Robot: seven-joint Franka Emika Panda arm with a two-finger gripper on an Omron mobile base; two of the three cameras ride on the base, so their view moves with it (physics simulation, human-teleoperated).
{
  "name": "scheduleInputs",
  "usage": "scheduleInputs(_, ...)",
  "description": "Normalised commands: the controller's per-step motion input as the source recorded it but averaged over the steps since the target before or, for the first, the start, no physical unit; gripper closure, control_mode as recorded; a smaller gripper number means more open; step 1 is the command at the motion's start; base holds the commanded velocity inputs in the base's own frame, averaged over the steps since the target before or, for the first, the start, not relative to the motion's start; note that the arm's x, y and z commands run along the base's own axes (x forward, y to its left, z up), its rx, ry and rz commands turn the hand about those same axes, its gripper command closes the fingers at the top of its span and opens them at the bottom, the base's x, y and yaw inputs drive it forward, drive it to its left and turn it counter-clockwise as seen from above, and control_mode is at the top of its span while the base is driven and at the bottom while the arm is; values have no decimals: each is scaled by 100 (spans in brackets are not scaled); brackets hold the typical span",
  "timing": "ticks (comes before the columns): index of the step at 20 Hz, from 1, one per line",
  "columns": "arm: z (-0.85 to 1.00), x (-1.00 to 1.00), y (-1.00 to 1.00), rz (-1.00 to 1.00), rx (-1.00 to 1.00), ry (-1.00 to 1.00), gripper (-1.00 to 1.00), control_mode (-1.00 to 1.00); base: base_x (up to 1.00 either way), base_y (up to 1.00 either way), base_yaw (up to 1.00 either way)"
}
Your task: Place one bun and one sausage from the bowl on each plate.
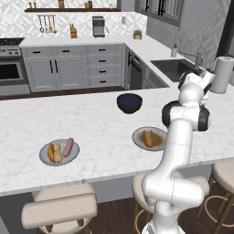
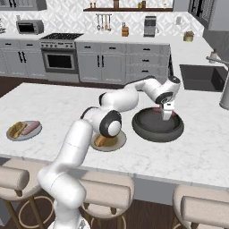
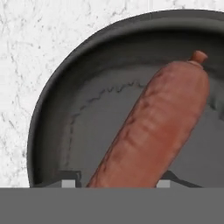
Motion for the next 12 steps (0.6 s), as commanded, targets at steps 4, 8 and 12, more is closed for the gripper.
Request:
scheduleInputs(4, 16, -77, 44, -2, 9, 0, 100, -100, 0, 0, 0)
scheduleInputs(8, 26, -75, 60, -2, 4, -6, 100, -100, 0, 0, 0)
scheduleInputs(12, 43, -71, 87, 0, 0, -17, 100, -100, 0, 0, 0)
